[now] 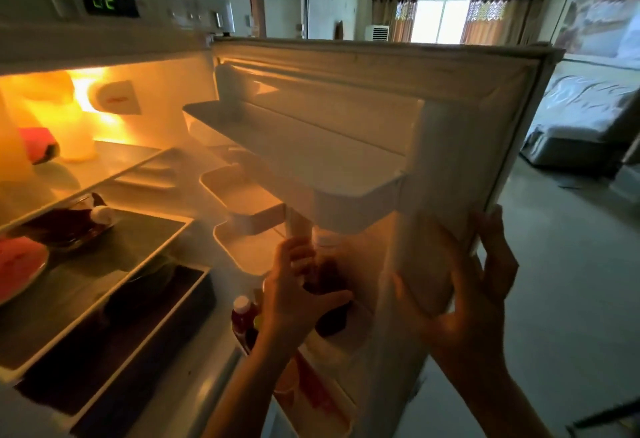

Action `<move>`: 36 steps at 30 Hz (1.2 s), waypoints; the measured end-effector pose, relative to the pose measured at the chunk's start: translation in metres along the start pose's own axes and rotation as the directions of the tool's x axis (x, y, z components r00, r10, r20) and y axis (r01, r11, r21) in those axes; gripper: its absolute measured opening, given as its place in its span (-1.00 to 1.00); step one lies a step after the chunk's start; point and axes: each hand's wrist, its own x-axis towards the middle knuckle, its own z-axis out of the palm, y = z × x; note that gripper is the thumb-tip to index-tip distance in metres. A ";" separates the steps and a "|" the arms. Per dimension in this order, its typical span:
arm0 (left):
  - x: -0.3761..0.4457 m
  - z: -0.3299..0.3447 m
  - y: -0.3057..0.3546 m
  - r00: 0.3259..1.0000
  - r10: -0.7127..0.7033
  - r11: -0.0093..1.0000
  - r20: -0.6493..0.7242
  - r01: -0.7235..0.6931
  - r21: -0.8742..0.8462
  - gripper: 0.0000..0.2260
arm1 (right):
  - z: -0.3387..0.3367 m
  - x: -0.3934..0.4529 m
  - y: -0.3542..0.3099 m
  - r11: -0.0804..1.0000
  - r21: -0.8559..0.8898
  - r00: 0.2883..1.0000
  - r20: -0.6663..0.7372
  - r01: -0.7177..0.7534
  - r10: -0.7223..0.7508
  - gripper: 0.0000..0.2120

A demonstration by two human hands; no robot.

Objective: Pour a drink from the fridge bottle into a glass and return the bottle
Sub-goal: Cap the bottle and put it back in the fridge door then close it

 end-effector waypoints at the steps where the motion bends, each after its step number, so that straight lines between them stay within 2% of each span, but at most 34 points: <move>1: 0.000 -0.002 -0.001 1.000 -0.004 1.000 0.003 0.004 -0.006 -0.20 | 0.000 0.000 0.000 1.000 -0.005 1.000 -0.007 -0.001 0.000 -0.43; 8: -0.005 -0.014 0.007 0.996 -0.034 0.999 0.078 0.031 0.040 -0.26 | 0.002 0.000 -0.006 0.999 -0.032 0.999 -0.036 -0.004 0.003 -0.47; 12: -0.023 -0.012 0.022 0.989 0.109 0.970 -0.097 -0.084 0.229 -0.25 | 0.001 -0.002 -0.016 1.000 -0.006 0.999 -0.036 -0.011 0.011 -0.52; 15: -0.035 -0.011 0.032 0.946 0.255 0.937 -0.201 -0.191 0.293 -0.32 | -0.001 -0.004 -0.025 1.000 -0.002 0.999 -0.042 0.007 -0.007 -0.56; 18: -0.047 -0.013 0.045 0.882 0.402 0.901 -0.247 -0.333 0.279 -0.33 | -0.001 -0.006 -0.036 0.999 0.029 0.998 -0.050 0.040 -0.039 -0.60; 23: -0.066 -0.020 0.062 0.832 0.460 0.888 -0.311 -0.420 0.188 -0.26 | -0.004 -0.013 -0.060 0.991 0.090 0.995 -0.050 0.094 -0.090 -0.61; 26: -0.076 -0.037 0.068 0.761 0.542 0.839 -0.356 -0.509 0.189 -0.27 | -0.003 -0.018 -0.080 0.981 0.154 0.993 -0.052 0.115 -0.108 -0.55; 28: -0.081 -0.054 0.077 0.728 0.592 0.806 -0.346 -0.528 0.268 -0.30 | -0.003 -0.021 -0.093 0.969 0.237 0.997 -0.034 0.073 -0.067 -0.50; 30: -0.087 -0.071 0.090 0.722 0.622 0.776 -0.302 -0.518 0.359 -0.31 | -0.001 -0.024 -0.109 0.947 0.320 1.000 -0.008 0.021 -0.019 -0.46; 33: -0.092 -0.096 0.111 0.712 0.669 0.702 -0.214 -0.511 0.497 -0.37 | 0.010 -0.030 -0.132 0.916 0.401 0.999 0.029 0.009 -0.023 -0.37; 36: -0.095 -0.117 0.129 0.710 0.681 0.675 -0.178 -0.516 0.526 -0.42 | 0.029 -0.041 -0.152 0.860 0.502 0.991 0.133 -0.088 0.024 -0.24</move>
